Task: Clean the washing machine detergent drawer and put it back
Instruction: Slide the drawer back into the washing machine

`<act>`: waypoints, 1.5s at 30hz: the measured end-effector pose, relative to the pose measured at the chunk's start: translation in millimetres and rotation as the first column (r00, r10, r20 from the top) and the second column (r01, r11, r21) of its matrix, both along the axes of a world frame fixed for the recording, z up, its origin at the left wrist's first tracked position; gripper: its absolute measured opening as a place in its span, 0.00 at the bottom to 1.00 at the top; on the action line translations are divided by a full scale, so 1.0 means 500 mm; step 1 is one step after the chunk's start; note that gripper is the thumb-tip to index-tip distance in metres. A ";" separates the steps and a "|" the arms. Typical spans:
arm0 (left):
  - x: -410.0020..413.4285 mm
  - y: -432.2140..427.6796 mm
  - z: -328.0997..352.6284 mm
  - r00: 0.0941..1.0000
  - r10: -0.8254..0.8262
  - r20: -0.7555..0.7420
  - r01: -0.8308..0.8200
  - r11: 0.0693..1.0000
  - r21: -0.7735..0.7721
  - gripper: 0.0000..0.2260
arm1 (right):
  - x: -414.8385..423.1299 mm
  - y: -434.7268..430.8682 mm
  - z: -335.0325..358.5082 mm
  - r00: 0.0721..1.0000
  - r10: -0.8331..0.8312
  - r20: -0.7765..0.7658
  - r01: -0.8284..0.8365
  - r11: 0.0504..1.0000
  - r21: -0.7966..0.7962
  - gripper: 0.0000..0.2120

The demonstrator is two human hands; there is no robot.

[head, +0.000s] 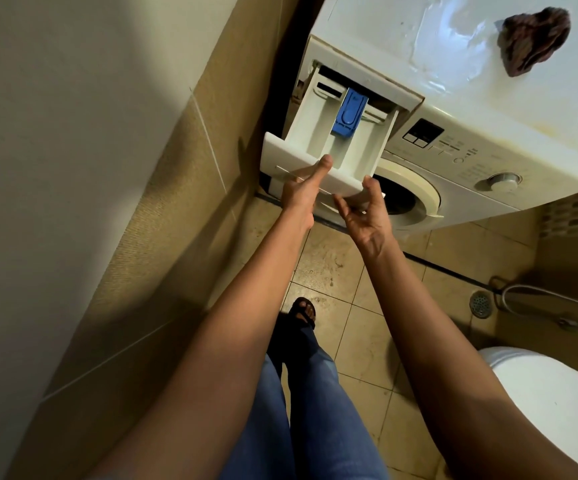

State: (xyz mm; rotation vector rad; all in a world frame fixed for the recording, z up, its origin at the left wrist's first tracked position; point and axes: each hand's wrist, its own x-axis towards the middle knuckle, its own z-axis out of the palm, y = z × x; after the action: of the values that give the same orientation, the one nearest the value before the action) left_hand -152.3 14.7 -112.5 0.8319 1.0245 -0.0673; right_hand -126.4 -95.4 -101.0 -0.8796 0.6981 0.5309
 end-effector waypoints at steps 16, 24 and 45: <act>0.021 0.009 0.020 0.998 -0.064 -0.025 0.065 0.998 0.014 0.46 | 0.010 0.015 0.009 0.999 -0.036 0.006 0.036 0.999 -0.020 0.13; 0.059 0.013 0.035 0.999 -0.045 -0.027 0.046 0.998 0.040 0.40 | 0.050 0.030 0.022 0.996 -0.091 -0.017 0.090 0.995 -0.045 0.18; 0.077 0.012 0.058 0.997 0.027 -0.069 -0.025 0.999 0.026 0.16 | 0.047 0.051 0.041 0.992 -0.115 -0.051 0.106 0.982 -0.159 0.22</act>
State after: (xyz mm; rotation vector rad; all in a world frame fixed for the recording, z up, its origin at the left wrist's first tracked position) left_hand -113.9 20.8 -83.4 0.8435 1.1036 -0.0617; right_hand -102.7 -69.9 -80.4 -0.9672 0.8474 0.4085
